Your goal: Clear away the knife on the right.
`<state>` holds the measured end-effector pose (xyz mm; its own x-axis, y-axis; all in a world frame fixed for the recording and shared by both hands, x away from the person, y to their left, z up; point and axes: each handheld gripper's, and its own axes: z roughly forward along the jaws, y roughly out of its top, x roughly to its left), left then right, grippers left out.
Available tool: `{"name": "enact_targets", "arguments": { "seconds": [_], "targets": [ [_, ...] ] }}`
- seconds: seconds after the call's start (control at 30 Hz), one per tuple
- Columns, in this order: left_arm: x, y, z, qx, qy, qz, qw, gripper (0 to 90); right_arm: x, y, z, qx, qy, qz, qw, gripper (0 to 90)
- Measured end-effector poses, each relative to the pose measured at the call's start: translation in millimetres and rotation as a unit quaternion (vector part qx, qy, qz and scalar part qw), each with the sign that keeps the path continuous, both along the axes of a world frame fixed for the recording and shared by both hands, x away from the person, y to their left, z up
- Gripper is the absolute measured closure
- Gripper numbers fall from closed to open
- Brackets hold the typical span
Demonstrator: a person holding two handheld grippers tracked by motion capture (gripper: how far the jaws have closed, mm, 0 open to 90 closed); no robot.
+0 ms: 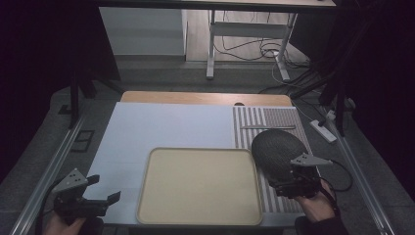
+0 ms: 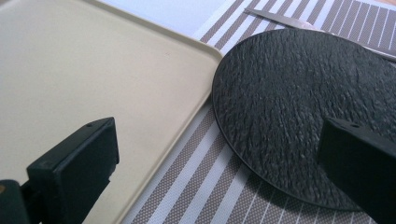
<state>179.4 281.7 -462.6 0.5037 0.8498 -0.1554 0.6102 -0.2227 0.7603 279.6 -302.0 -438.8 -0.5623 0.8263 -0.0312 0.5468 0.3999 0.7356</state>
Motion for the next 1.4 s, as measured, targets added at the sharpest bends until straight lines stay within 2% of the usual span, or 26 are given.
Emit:
{"name": "enact_targets", "arguments": {
  "seconds": [0.27,0.73,0.9,1.17,1.4],
  "targets": [
    [0.0,-0.1,0.1,0.001,0.000,0.000,1.0000,2.9,12.6,4.9,-0.2,-0.006,-0.014,0.011,0.9998,0.0],
    [0.4,0.3,0.0,-0.001,0.002,0.001,1.0000,3.0,34.0,6.5,-3.6,-0.001,-0.006,0.001,1.0000,0.0],
    [0.5,0.4,-0.1,-0.001,0.003,0.001,1.0000,3.0,42.7,6.7,-6.4,-0.011,-0.001,0.001,0.9999,0.0],
    [0.7,0.8,-0.1,-0.003,0.003,0.001,1.0000,3.1,52.4,5.2,-7.7,-0.001,0.003,-0.005,1.0000,0.0],
    [0.7,0.9,-0.2,-0.004,0.003,0.002,1.0000,3.0,69.5,5.4,-12.1,-0.003,0.012,-0.018,0.9998,0.0]
  ]
}}
